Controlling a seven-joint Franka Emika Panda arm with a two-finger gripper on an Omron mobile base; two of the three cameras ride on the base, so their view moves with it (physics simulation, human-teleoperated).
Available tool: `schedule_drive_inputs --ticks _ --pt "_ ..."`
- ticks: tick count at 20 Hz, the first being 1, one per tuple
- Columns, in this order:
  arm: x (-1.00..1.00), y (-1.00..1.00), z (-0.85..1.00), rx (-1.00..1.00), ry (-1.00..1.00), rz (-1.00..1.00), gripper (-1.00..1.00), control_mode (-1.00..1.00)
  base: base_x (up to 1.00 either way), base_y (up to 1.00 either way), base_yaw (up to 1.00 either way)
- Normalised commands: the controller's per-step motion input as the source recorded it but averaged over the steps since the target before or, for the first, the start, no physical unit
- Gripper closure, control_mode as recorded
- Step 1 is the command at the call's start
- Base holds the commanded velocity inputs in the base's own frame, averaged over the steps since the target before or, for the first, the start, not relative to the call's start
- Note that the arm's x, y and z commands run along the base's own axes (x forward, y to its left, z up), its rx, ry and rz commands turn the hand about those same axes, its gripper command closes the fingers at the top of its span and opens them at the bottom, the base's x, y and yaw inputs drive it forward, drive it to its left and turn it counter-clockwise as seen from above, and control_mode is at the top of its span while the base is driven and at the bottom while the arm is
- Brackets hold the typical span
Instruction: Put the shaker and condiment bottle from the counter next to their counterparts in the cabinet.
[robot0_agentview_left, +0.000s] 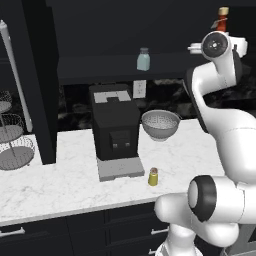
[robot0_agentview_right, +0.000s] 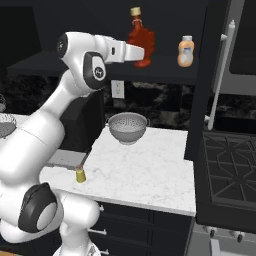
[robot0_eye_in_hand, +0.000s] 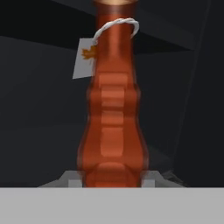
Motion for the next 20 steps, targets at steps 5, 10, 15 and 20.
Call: schedule_drive_inputs --ticks 5,10,15,20 --pt "0.31 -0.18 -0.13 0.0 0.0 0.0 1.0 -1.0 0.0 0.0 0.0" --pt "0.27 -0.14 -0.24 0.02 -0.02 0.0 1.0 -1.0 0.0 0.0 0.0" --pt "0.33 -0.07 -0.26 0.03 -0.03 0.0 1.0 -1.0 0.0 0.0 0.0" --pt "0.42 -0.06 -0.08 0.06 -0.01 0.0 1.0 -1.0 0.0 0.0 0.0"
